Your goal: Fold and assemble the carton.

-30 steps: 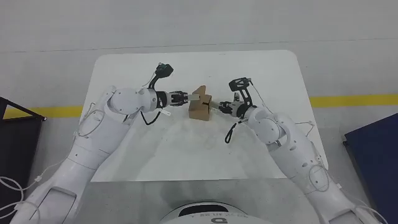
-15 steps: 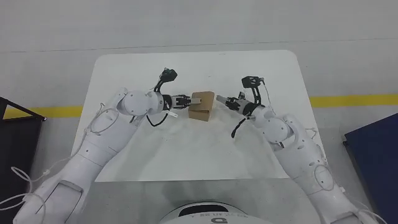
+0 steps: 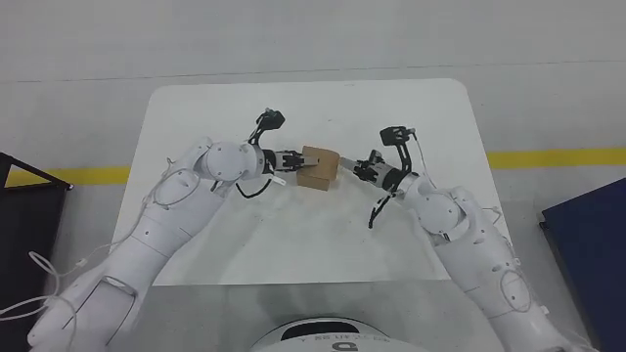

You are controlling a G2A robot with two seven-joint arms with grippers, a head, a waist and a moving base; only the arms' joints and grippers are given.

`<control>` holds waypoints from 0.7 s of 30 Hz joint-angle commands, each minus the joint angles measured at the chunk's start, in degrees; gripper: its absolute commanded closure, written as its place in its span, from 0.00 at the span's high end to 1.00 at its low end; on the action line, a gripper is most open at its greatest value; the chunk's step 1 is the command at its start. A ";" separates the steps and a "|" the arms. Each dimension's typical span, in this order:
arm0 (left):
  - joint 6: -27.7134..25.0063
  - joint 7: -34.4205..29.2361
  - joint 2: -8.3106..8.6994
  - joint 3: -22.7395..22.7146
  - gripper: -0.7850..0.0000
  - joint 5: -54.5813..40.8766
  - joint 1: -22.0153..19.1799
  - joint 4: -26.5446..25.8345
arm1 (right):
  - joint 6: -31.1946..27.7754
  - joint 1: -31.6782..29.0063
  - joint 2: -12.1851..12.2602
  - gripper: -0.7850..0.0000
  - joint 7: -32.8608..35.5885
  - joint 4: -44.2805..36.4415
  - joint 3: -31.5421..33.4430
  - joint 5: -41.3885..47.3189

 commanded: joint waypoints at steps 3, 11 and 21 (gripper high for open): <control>-0.09 0.04 -0.14 0.05 0.80 0.05 0.12 0.12 | 2.73 0.65 -0.31 0.89 -0.41 0.14 -2.13 -4.18; -0.34 0.19 -0.31 -0.22 0.76 0.11 0.46 0.04 | 5.12 1.61 -0.64 0.88 0.41 0.74 -3.92 -7.57; -0.48 -0.13 -0.46 -0.55 0.79 0.66 0.64 -0.20 | 5.20 2.72 -1.08 0.87 1.35 0.93 -5.43 -8.17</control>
